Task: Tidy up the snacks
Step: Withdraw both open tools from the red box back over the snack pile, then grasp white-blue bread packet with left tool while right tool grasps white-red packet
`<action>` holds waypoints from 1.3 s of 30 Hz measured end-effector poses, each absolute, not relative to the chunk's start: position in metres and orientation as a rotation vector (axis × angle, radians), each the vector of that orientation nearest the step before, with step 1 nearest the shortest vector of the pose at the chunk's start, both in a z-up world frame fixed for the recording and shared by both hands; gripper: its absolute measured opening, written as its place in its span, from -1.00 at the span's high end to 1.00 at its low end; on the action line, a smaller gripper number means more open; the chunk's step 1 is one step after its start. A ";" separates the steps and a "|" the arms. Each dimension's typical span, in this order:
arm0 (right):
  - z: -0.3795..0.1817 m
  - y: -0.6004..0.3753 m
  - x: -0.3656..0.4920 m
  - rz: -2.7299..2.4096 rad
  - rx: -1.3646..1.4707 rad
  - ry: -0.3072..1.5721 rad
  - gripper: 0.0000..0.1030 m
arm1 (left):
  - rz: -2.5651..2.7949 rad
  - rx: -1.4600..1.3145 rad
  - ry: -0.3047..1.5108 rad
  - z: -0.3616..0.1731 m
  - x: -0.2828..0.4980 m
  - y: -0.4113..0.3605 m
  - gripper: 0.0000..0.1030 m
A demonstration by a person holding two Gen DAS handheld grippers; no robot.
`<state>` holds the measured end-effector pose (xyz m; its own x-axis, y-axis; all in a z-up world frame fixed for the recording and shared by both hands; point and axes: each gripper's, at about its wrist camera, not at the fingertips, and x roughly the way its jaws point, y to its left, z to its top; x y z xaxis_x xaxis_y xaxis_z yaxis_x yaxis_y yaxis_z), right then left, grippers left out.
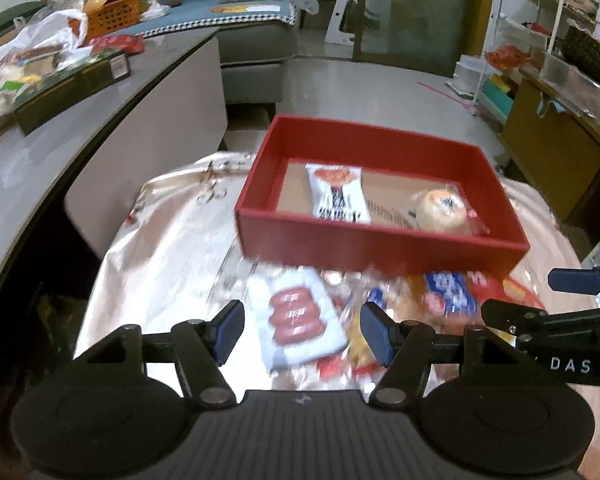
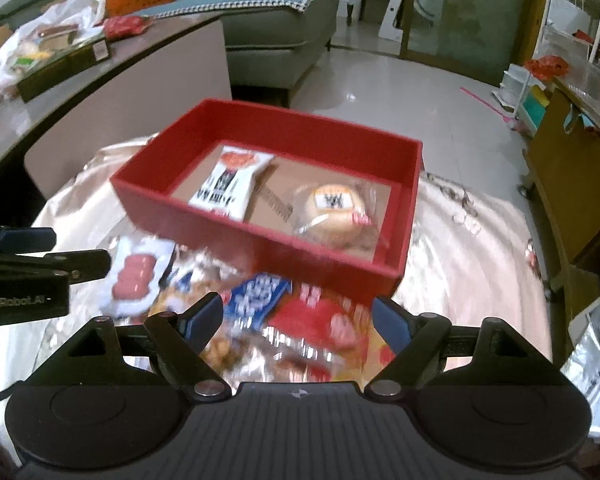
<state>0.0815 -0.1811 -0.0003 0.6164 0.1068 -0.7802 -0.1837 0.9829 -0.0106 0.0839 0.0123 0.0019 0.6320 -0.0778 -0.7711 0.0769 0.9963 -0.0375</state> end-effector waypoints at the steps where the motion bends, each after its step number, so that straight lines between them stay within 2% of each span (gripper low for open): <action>1: -0.002 -0.180 0.079 0.176 -0.092 0.901 -0.68 | -0.085 -0.007 0.890 0.001 0.077 0.016 -0.12; 13: -0.032 -0.134 0.030 0.307 -0.195 1.003 -0.68 | 0.013 -0.131 1.033 -0.030 0.000 0.052 -0.16; 25: -0.058 -0.114 0.027 0.322 -0.252 1.033 -0.68 | 0.109 -0.294 1.124 -0.057 -0.008 0.049 -0.15; 31: -0.063 -0.105 0.025 0.359 -0.293 1.022 -0.68 | 0.224 -0.344 1.081 -0.056 -0.021 0.061 -0.16; 34: -0.067 -0.100 0.025 0.369 -0.328 1.022 -0.67 | 0.255 -0.403 1.115 -0.066 -0.020 0.066 -0.17; 37: -0.071 -0.099 0.026 0.369 -0.343 1.024 -0.64 | 0.288 -0.442 1.115 -0.073 -0.016 0.062 -0.34; 39: -0.072 -0.101 0.028 0.361 -0.338 1.028 -0.60 | 0.310 -0.430 1.106 -0.074 -0.013 0.056 -0.36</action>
